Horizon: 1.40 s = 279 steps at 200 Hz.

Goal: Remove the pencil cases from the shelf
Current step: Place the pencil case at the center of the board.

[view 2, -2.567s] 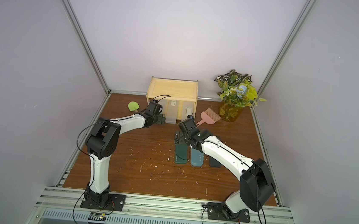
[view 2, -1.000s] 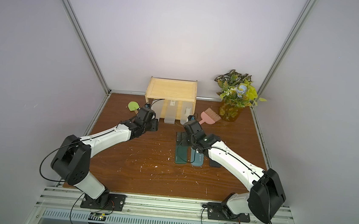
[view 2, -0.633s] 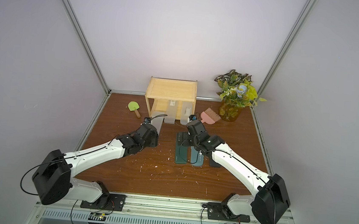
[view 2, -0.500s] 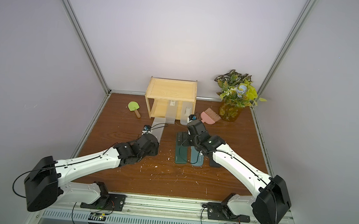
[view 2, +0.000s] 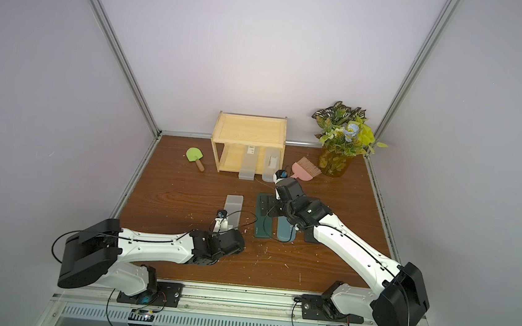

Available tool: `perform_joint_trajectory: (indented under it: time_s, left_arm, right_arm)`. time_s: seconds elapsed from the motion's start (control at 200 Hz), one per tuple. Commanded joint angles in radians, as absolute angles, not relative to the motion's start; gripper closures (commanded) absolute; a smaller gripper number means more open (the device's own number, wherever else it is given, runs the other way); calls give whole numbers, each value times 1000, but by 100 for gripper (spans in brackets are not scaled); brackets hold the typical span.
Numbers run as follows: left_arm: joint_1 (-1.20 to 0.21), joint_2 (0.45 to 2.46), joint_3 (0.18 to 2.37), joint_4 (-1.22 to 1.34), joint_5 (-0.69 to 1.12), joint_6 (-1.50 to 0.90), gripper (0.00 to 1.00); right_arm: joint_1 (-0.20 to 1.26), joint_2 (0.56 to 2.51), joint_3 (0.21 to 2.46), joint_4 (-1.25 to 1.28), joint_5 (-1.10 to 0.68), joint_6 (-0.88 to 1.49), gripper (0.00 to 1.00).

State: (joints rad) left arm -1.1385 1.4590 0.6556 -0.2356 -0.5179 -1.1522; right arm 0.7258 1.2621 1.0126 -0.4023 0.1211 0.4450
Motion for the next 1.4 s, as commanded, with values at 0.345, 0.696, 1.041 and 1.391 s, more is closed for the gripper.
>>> perform_joint_trajectory:
  time_s: [0.345, 0.696, 1.041, 1.391]
  left_arm:
    - [-1145, 1613, 764, -155, -539, -1086, 54]
    - [-1135, 1639, 789, -184, -545, -1076, 50]
    - [-1099, 1620, 738, -184, -535, -1109, 50]
    - [-1095, 1637, 744, -164, -511, -1085, 34]
  right_arm:
    - [720, 1230, 1015, -408, 127, 448, 1]
    - [711, 1250, 1015, -396, 119, 449, 1]
    - [703, 1253, 1002, -393, 115, 445, 1]
    - [701, 1260, 995, -382, 106, 445, 1]
